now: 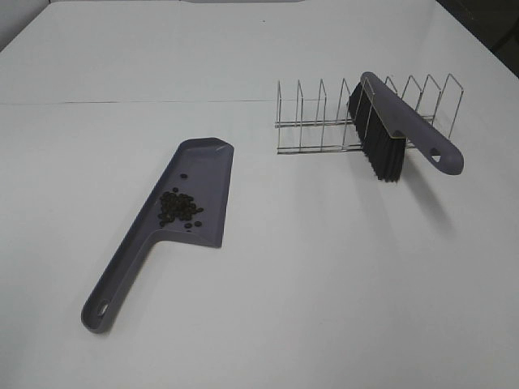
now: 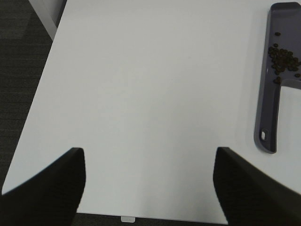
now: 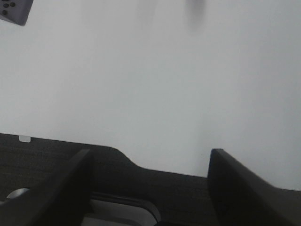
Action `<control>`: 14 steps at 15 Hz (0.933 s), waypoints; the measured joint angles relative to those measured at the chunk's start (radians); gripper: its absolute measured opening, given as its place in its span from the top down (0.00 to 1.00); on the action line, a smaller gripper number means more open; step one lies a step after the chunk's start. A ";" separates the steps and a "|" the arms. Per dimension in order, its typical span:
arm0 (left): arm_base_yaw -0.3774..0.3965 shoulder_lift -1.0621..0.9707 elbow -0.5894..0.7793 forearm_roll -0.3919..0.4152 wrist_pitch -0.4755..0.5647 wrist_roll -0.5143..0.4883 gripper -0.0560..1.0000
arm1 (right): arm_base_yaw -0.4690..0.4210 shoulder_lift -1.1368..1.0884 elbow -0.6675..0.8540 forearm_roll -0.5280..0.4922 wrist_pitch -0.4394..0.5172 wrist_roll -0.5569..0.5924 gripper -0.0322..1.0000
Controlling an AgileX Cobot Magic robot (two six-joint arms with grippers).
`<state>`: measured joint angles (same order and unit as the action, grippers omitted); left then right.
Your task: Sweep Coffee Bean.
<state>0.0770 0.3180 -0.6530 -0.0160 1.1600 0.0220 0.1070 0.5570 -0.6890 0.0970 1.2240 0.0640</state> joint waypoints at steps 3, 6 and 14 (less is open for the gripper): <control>-0.053 -0.013 0.067 0.016 0.000 -0.040 0.31 | 0.001 -0.207 0.123 -0.018 0.001 0.000 0.39; -0.059 -0.104 0.108 0.010 -0.034 -0.044 0.31 | 0.001 -0.370 0.190 -0.031 0.001 0.000 0.39; -0.059 -0.323 0.131 -0.037 -0.073 0.052 0.31 | 0.001 -0.561 0.216 -0.071 -0.073 -0.031 0.40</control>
<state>0.0180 -0.0050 -0.5220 -0.0530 1.0870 0.0740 0.1080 -0.0040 -0.4730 0.0260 1.1510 0.0330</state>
